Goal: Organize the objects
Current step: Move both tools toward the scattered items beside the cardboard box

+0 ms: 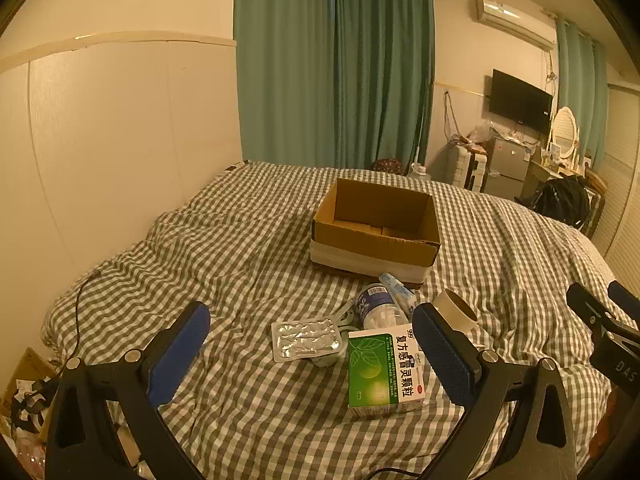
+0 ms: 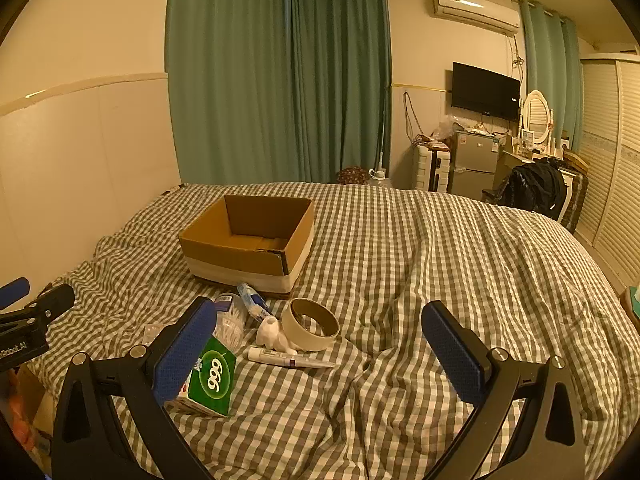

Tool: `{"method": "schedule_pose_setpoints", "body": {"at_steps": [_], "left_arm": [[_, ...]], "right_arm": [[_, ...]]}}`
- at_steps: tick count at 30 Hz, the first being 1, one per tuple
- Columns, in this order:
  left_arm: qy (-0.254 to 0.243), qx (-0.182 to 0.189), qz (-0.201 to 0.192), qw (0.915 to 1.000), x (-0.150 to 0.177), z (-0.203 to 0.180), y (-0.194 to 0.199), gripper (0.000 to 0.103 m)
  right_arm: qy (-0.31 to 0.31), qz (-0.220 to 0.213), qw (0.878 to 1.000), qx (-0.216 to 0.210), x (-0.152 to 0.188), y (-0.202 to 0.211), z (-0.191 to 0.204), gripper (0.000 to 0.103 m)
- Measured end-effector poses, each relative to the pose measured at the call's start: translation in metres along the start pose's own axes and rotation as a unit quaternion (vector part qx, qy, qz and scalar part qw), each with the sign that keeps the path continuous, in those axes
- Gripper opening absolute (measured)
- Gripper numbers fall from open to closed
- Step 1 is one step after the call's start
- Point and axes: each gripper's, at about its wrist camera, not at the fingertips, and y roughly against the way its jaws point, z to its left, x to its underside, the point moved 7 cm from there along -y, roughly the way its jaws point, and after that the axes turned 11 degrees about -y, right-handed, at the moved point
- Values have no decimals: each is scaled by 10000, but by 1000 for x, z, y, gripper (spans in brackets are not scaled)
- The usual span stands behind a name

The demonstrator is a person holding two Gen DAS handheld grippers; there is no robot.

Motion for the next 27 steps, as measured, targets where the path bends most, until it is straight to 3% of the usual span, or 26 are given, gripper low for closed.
{"method": "schedule_pose_setpoints", "body": {"at_steps": [17,27], "left_arm": [[-105,100,109,9998,-2,-16,-2,103],[-71,340,355,9988,8,-35,-14,103]], "right_arm": [[47,-11,10000,14,-2,2,-3,103],[-117,71,9999,52,0,-4,-17,103]]}}
